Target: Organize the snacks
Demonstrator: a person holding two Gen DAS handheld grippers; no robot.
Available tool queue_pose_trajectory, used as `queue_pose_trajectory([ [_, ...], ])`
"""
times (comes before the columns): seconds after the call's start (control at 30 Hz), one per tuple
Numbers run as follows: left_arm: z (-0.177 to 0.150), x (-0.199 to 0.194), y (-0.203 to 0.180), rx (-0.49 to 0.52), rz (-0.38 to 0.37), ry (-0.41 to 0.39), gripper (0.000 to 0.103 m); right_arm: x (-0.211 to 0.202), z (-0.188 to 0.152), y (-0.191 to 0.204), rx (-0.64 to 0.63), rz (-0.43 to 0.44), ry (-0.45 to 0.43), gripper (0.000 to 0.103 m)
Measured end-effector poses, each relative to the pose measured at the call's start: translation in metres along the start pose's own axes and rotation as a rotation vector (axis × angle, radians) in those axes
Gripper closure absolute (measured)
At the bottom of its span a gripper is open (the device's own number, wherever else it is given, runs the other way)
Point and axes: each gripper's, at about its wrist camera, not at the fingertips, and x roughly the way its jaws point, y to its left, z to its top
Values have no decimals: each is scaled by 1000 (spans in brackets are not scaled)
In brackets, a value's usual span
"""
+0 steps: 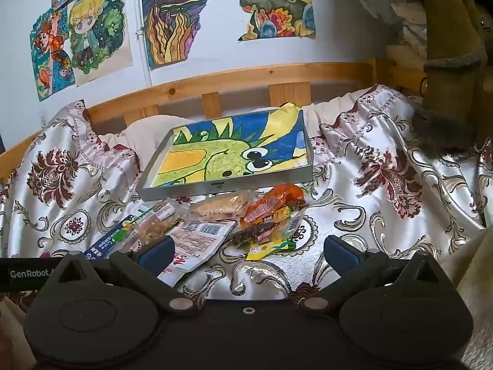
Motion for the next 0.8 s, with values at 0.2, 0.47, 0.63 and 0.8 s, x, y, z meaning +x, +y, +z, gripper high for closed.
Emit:
queue_pose_trajectory([
  [0.2,0,0,0,3,3,4,1,2,-1,-1,6,-4,23,1],
  [0.47,0,-1,-1,3,4,7,1,4,-1,-1,10,-5,39,1],
  [0.63,0,0,0,3,2,9,1,4,-2,1,2,-6,39,1],
  [0.8,0,0,0,3,2,11,1,5,-3,1,-2,-8,45,1],
])
